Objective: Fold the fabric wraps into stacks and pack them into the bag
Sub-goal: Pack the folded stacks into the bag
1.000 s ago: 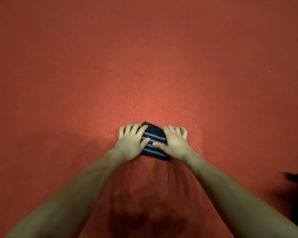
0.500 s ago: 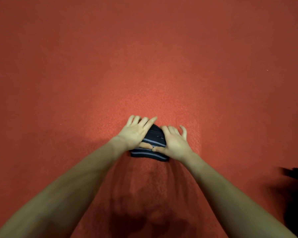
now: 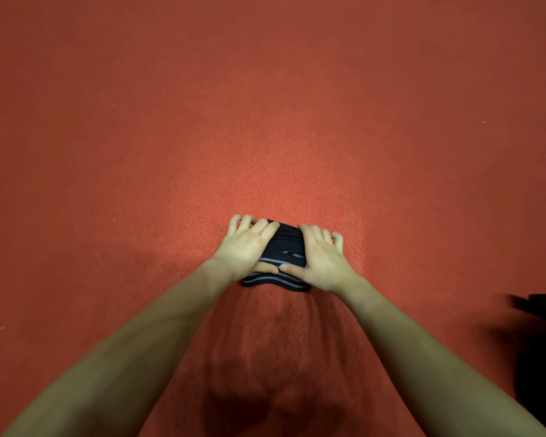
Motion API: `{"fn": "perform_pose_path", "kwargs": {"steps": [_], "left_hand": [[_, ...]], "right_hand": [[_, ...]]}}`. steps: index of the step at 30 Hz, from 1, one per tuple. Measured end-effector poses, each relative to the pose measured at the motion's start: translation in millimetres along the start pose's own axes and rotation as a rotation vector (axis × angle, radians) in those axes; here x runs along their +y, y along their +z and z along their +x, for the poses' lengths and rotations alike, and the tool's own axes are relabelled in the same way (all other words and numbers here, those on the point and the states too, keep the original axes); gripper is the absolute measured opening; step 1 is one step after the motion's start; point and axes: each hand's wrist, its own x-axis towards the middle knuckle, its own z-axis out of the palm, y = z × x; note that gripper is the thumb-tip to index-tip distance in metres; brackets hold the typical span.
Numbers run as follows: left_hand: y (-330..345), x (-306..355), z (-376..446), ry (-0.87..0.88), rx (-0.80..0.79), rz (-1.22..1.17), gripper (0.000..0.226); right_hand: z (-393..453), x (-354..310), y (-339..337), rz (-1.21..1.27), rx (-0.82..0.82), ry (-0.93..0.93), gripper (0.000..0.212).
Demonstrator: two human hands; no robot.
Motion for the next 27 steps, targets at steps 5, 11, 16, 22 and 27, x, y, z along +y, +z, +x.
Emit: {"fn": "perform_pose_path", "kwargs": {"steps": [5, 11, 16, 22, 27], "left_hand": [[-9.2, -8.9, 24.0, 0.011, -0.116, 0.091, 0.108], [-10.9, -11.0, 48.1, 0.047, -0.265, 0.182, 0.12], [-8.6, -14.6, 45.7, 0.069, -0.212, 0.091, 0.118], [1.8, -4.4, 12.5, 0.077, 0.028, 0.022, 0.11], [13.6, -0.3, -11.6, 0.154, 0.238, 0.086, 0.09]], "right_hand": [[21.6, 10.6, -3.2, -0.049, -0.092, 0.041, 0.09], [22.2, 12.8, 3.8, 0.031, -0.128, 0.007, 0.08], [12.3, 8.7, 14.5, 0.072, 0.015, -0.045, 0.071], [-11.0, 1.2, 31.7, 0.035, 0.269, -0.121, 0.063], [-24.3, -1.4, 33.9, -0.032, 0.313, -0.149, 0.074]]}}
